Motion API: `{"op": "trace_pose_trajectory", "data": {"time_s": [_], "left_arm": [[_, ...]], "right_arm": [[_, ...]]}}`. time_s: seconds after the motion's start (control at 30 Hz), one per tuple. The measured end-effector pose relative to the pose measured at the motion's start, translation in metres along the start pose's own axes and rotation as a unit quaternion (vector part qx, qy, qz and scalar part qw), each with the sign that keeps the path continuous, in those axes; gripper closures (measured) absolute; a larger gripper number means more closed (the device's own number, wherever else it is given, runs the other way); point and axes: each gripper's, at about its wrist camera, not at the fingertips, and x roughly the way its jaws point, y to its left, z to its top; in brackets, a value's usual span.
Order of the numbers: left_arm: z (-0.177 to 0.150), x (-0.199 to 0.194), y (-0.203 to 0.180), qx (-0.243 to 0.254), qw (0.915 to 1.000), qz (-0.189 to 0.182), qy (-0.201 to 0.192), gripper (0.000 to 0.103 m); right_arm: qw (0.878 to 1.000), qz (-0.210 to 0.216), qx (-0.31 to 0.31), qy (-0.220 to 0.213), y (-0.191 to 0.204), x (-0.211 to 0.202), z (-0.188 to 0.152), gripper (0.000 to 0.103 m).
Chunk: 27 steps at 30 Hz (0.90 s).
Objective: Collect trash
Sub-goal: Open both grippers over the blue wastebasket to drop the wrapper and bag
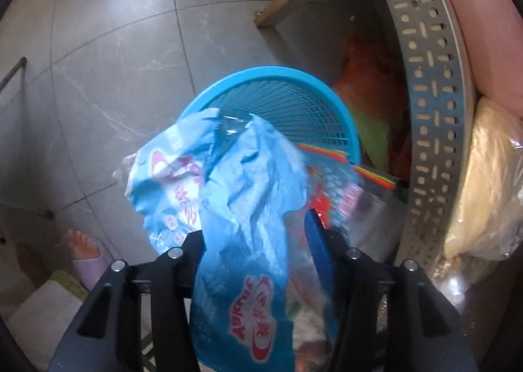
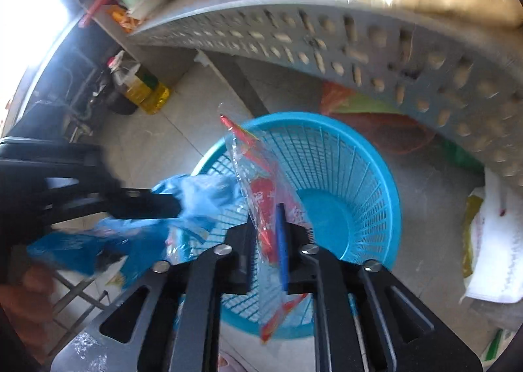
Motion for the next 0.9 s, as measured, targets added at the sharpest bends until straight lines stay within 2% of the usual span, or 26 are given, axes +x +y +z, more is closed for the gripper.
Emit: {"op": "trace_pose_trajectory", "data": {"time_s": [0.13,0.27,0.53,0.73,0.9], "left_arm": [[-0.001,-0.007,-0.007,0.018,0.9994,-0.03,-0.004,0.048],[-0.006,-0.019,-0.019,0.037,0.9972,-0.064,-0.012,0.044],[-0.022,-0.04,-0.035,0.056,0.9925,-0.108,-0.01,0.022],[-0.028,-0.056,-0.039,0.062,0.9861,-0.152,-0.025,0.012],[-0.035,-0.073,-0.041,0.079,0.9798,-0.182,-0.029,0.01]], "right_arm": [[1.0,-0.006,0.008,-0.003,-0.007,-0.001,0.0,0.071],[1.0,-0.014,0.004,-0.028,-0.009,-0.016,-0.001,0.062],[0.997,-0.026,0.0,-0.07,-0.015,-0.053,-0.009,0.062],[0.996,-0.031,-0.006,-0.087,-0.018,-0.074,-0.021,0.061],[0.996,-0.032,0.003,-0.085,-0.021,-0.08,-0.037,0.061]]}}
